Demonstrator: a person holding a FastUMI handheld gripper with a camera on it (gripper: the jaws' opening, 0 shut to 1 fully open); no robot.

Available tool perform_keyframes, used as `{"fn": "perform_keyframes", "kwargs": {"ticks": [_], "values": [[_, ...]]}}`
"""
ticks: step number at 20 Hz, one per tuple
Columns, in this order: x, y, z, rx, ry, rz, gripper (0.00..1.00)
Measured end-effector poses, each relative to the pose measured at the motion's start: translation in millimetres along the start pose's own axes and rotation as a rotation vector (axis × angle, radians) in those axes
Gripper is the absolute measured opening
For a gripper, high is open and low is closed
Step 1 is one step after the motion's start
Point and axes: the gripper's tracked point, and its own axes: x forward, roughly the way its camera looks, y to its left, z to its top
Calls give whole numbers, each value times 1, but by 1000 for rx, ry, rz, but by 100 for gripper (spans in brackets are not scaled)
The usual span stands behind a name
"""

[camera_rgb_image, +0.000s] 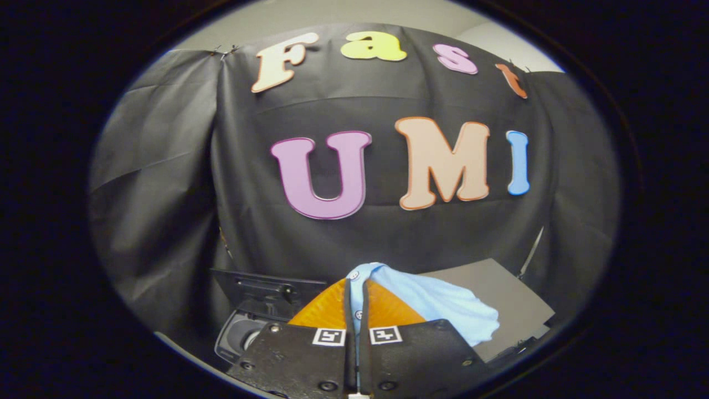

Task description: Put the clothes into the washing machine and then close the washing machine lid.

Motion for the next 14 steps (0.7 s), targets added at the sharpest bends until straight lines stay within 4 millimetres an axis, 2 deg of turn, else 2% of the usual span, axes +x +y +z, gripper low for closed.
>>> {"fn": "perform_keyframes", "kwargs": {"ticks": [5,9,12,14], "values": [[22,82,2,1,1,104,2],[41,139,-10,5,32,170,2],[53,178,-17,10,47,220,2],[62,191,-27,-7,60,227,2]]}}
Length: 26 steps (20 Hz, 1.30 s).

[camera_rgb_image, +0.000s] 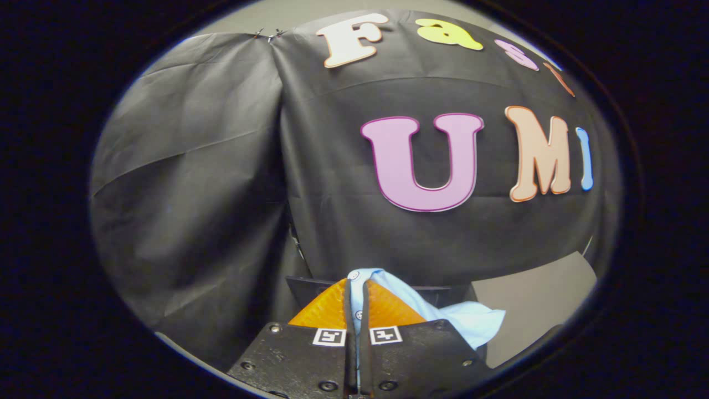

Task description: Put the clothes into the washing machine and then close the washing machine lid.

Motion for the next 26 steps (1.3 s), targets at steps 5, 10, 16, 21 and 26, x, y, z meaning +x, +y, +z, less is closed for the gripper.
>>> {"fn": "perform_keyframes", "kwargs": {"ticks": [5,10,16,21,26], "values": [[27,20,-38,60,27,49,2],[46,8,-76,93,46,-13,17],[16,-6,-82,139,-28,-11,96],[-30,-16,-95,115,-101,24,97],[-81,-31,-113,-18,-157,18,97]]}}
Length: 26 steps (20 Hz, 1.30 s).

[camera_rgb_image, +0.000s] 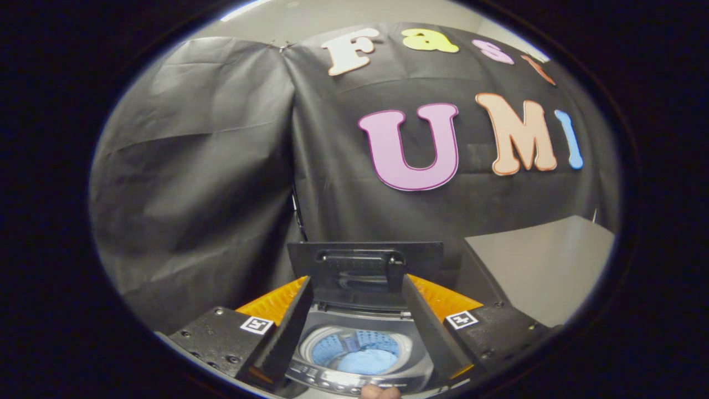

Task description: Put the clothes into the washing machine and then close the washing machine lid.

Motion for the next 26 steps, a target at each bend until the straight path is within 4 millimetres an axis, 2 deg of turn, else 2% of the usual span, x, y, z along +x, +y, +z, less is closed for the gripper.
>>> {"fn": "perform_keyframes", "kwargs": {"ticks": [6,10,13,17,20,22,26], "values": [[-81,-11,-23,19,-67,-6,97],[-141,-28,-38,-23,-114,-32,98],[-183,-41,-58,28,-129,-54,97],[-244,-77,-75,0,-177,-133,97],[-281,-98,-89,-28,-197,-188,97],[-303,-107,-105,-30,-205,-218,97],[-331,-115,-162,-17,-177,-252,97]]}}
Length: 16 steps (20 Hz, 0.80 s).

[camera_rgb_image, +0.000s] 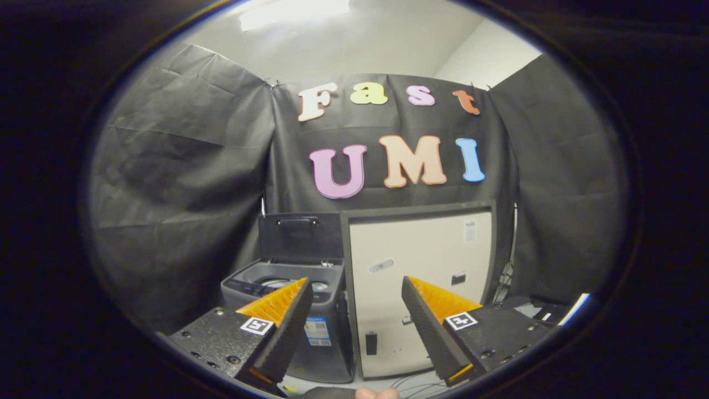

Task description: Put the clothes into the washing machine and then close the washing machine lid.

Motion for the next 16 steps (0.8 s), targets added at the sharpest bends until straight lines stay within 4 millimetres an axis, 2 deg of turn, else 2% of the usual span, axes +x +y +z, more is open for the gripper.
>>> {"fn": "perform_keyframes", "kwargs": {"ticks": [2,4,9,11,14,16], "values": [[-13,-8,-28,25,41,-20,97],[-26,-16,-44,47,42,-39,97],[-45,-22,-59,-20,18,-47,97],[-45,-23,-58,-40,-2,-52,98],[-44,-10,-73,8,35,-18,98],[-45,-9,-72,4,37,-14,98]]}}
